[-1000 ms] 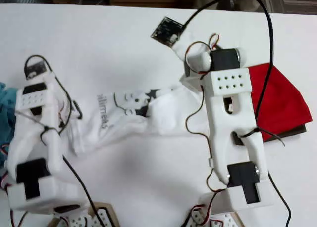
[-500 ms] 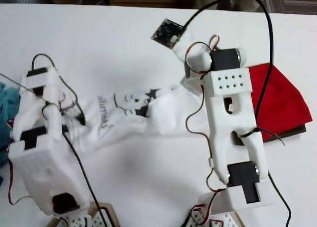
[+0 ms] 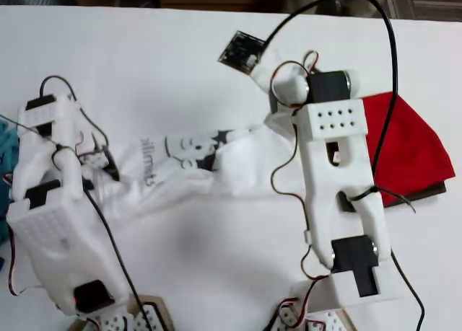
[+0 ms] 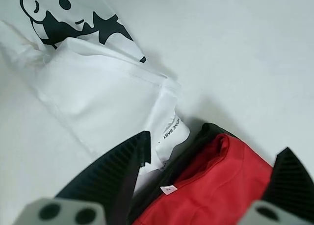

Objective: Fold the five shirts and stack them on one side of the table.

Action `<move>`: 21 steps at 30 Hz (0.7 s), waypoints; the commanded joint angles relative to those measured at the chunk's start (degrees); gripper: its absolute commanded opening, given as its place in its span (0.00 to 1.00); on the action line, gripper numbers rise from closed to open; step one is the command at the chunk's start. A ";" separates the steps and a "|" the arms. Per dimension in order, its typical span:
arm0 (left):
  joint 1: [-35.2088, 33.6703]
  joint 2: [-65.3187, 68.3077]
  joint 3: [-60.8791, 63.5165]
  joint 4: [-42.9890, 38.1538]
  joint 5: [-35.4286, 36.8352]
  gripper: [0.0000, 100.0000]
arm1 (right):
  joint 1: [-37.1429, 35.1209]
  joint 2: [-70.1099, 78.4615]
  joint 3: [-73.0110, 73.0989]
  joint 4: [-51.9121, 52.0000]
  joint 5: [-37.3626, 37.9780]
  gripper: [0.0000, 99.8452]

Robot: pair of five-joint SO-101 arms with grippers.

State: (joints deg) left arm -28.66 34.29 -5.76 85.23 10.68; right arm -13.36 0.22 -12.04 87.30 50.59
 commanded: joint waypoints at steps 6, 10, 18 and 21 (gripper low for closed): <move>-2.64 0.35 -2.42 -1.23 -4.22 0.04 | 0.57 -3.47 -0.53 0.31 0.44 0.39; -5.98 4.84 -8.84 0.09 -5.98 0.02 | 0.57 -5.67 -0.53 0.31 0.44 0.39; -11.52 23.21 -41.01 17.49 -8.88 0.02 | 0.66 -10.95 -0.09 2.68 0.53 0.39; -11.34 21.45 -44.18 17.32 -8.79 0.02 | 0.92 -11.03 1.58 3.12 0.53 0.39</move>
State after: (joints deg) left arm -35.52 55.91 -43.74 101.67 2.59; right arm -13.45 -8.04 -11.08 89.93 50.59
